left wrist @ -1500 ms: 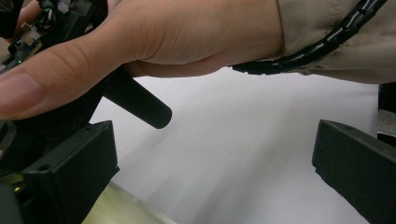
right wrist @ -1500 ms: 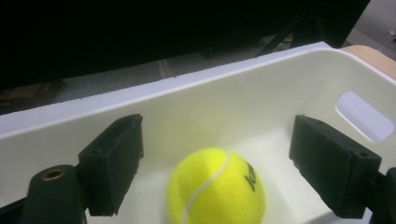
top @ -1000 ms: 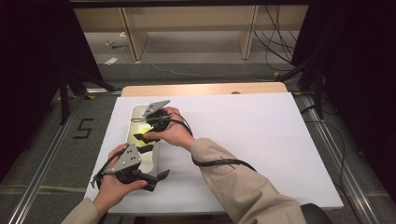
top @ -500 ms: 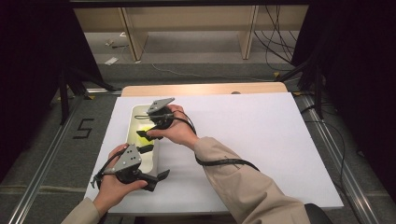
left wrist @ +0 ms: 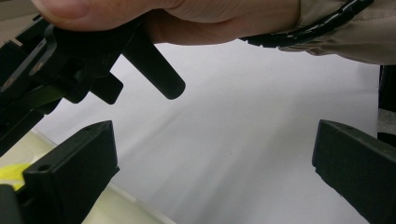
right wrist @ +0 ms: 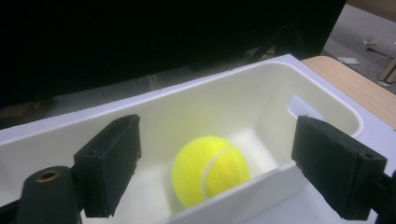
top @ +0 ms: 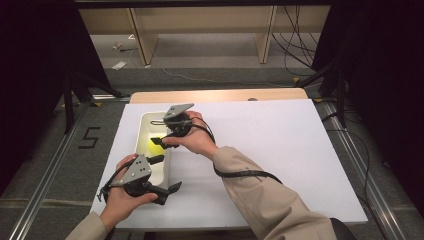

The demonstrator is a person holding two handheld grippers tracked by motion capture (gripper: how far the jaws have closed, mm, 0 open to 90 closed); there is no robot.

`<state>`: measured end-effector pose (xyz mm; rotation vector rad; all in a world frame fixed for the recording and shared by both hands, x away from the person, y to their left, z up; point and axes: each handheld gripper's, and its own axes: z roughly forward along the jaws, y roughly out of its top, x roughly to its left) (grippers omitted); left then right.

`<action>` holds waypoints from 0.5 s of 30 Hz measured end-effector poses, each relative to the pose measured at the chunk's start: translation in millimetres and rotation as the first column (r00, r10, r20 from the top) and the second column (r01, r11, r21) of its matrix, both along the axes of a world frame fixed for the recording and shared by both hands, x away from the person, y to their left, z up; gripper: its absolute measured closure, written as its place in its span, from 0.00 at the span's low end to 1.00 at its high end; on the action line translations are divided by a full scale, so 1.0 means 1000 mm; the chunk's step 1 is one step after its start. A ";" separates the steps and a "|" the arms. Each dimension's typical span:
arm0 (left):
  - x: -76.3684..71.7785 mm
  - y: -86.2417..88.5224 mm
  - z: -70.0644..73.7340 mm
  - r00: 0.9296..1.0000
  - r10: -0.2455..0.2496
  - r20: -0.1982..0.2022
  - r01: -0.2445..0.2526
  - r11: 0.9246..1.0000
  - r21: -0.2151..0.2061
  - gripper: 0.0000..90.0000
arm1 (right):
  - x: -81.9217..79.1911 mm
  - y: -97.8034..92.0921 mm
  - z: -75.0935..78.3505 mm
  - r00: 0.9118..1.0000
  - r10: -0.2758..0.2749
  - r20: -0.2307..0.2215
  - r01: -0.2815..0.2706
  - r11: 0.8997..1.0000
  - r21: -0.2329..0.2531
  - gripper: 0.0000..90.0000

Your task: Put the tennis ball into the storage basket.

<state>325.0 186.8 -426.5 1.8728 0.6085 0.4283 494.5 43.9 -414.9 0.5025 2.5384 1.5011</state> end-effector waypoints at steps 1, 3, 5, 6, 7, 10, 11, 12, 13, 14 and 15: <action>0.000 0.000 0.000 1.000 0.000 0.000 0.000 1.000 0.000 0.00 | 0.000 -0.001 0.000 1.000 -0.001 0.001 0.001 1.000 0.000 0.18; 0.000 0.000 0.000 1.000 0.000 0.000 0.000 1.000 0.000 0.00 | 0.001 -0.003 0.001 1.000 -0.001 0.006 0.001 1.000 0.000 0.18; 0.000 0.000 0.000 1.000 0.000 0.000 0.000 1.000 0.000 0.00 | 0.001 -0.006 0.001 1.000 -0.004 0.005 0.004 1.000 0.001 0.17; 0.000 0.000 0.000 1.000 0.000 0.000 0.000 1.000 0.000 0.00 | 0.000 -0.007 0.001 1.000 -0.007 0.004 0.007 1.000 0.004 0.17; 0.000 0.000 0.000 1.000 0.000 0.000 0.000 1.000 0.001 0.00 | 0.000 -0.008 0.002 1.000 -0.009 0.002 0.009 1.000 0.008 0.17; 0.000 0.000 0.000 1.000 0.000 0.000 0.000 1.000 0.001 0.00 | 0.000 -0.011 0.002 1.000 -0.008 0.005 0.008 1.000 0.005 0.17; 0.000 0.000 0.000 1.000 0.000 0.001 0.000 1.000 0.001 0.00 | 0.000 -0.012 0.002 1.000 -0.011 0.005 0.011 1.000 0.010 0.17; 0.000 0.000 0.000 1.000 0.001 0.000 -0.001 1.000 0.001 0.00 | 0.000 -0.013 0.002 1.000 -0.010 0.008 0.010 1.000 0.009 0.17; 0.000 0.000 0.000 1.000 0.000 0.001 0.000 1.000 0.001 0.00 | 0.000 -0.014 0.002 1.000 -0.013 0.009 0.013 1.000 0.004 0.16; 0.000 0.000 0.000 1.000 0.001 0.001 -0.001 1.000 0.001 0.00 | 0.001 -0.016 0.002 1.000 -0.013 0.013 0.013 1.000 0.003 0.16; 0.000 0.000 0.000 1.000 0.001 0.000 -0.001 1.000 0.001 0.00 | 0.001 -0.017 0.002 1.000 -0.014 0.010 0.014 1.000 0.003 0.16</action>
